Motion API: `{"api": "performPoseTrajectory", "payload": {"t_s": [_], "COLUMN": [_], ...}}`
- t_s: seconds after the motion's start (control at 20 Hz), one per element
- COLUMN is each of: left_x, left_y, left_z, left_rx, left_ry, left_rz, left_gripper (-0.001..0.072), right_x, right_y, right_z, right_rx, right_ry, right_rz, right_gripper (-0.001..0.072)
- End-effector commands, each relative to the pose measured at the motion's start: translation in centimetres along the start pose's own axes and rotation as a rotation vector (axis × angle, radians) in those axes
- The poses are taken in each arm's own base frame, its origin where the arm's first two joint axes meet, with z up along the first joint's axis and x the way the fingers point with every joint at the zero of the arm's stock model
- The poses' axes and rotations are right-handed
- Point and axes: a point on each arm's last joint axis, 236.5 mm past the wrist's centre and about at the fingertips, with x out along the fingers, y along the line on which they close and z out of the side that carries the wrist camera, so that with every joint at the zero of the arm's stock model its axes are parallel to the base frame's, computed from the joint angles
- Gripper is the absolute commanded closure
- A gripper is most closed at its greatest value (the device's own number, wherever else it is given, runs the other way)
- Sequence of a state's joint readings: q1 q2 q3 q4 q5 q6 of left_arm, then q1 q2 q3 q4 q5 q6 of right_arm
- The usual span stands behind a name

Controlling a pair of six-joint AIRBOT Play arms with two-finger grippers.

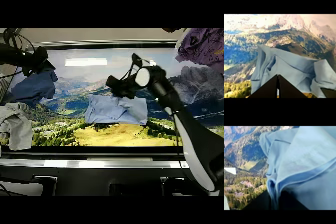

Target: Fold the clothes and pants, and hang the long-sleeved shirts on hangers.

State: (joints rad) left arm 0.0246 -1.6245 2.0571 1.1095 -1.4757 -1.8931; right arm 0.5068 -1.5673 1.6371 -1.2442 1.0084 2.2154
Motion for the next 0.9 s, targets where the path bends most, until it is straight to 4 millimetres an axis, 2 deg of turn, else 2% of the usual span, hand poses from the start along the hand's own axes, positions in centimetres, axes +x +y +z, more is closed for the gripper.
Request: {"api": "performPoseTrajectory", "payload": {"t_s": [0.0, 0.15, 0.5, 0.6, 0.7, 0.8, 0.85], "left_x": [-0.5, -0.5, -0.5, -0.5, -0.5, -0.5, -0.5], "left_y": [0.5, 0.5, 0.5, 0.5, 0.5, 0.5, 0.5], "left_z": [0.3, 0.3, 0.3, 0.3, 0.3, 0.3, 0.3], "left_rx": [-0.007, 0.000, 0.001, 0.004, 0.004, 0.004, 0.004], "left_ry": [-0.010, -0.010, -0.010, -0.010, -0.010, -0.010, -0.010], "left_rz": [0.006, 0.007, 0.007, 0.006, 0.006, 0.007, 0.007], "left_gripper": [0.0691, 0.0691, 0.0691, 0.0691, 0.0691, 0.0691, 0.0691], "right_x": [4.2, 6.4, 9.6, 10.4, 10.6, 10.3, 10.1], "right_y": [1.5, 1.7, 1.4, 1.0, 1.2, 1.8, 1.8], "right_z": [-1.3, -1.5, -4.8, -5.3, -5.7, -6.3, -6.7], "right_rx": [0.038, 0.070, 0.061, 0.072, 0.054, 0.023, 0.016], "right_ry": [0.002, 0.009, 0.088, 0.107, 0.121, 0.149, 0.163], "right_rz": [0.037, 0.062, 0.036, 0.028, 0.038, 0.063, 0.063], "right_gripper": [0.0673, 0.0673, 0.0670, 0.0597, 0.0470, 0.0195, 0.0108]}}
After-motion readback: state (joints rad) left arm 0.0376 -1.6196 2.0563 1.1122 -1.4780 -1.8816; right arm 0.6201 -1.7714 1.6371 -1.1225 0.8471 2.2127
